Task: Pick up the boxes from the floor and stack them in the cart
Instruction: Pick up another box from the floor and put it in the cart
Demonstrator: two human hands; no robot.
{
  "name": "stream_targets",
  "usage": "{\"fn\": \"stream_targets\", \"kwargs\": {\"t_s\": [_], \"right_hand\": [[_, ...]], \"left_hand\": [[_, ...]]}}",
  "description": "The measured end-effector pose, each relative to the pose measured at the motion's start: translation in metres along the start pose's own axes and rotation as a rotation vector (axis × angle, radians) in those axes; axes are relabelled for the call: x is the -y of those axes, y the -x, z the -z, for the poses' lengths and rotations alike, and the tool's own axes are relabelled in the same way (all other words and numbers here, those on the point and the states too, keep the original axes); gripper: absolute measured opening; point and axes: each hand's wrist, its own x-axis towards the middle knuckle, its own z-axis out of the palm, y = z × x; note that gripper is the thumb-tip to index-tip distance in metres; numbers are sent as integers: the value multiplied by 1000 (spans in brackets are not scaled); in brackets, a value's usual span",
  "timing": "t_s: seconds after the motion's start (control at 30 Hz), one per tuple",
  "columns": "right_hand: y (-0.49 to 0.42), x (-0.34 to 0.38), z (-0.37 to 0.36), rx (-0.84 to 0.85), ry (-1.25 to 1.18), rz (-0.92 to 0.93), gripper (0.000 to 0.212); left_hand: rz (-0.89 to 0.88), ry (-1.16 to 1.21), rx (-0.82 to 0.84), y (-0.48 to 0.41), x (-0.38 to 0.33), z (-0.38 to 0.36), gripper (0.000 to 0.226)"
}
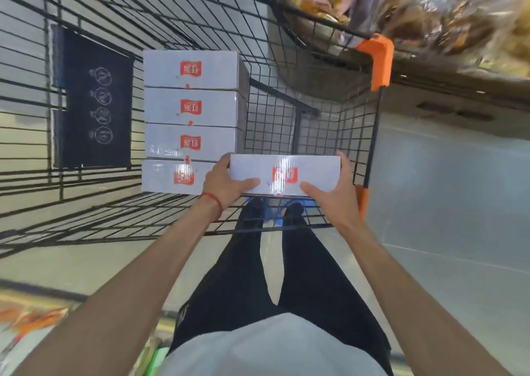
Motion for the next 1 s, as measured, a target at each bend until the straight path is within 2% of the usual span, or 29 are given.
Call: {"fn": "stream_targets", "kwargs": {"t_s": [0.1,0.27,0.47,0.63,0.87,1.0], "right_hand": [[-13,-13,-4,42,50,-63,96],[-35,-29,-6,108,141,-131,82],[-47,-37,-13,162,302,-71,66],[-46,-37,-9,164,320,-46,58],[-36,-27,-3,187,314,-34,63],[-13,-17,7,120,223,-30,51]], "left_hand": [[13,-71,-52,-6,10,-8,75],[15,-197,-97,-21,21,-19,72],[9,-375,-144,-37,33,-29,67],[2,-484,-229,-28,22,-34,57],[18,-451,-124,-16,3,-43,54],[-30,-333,-38,7,-13,-44,43]]}}
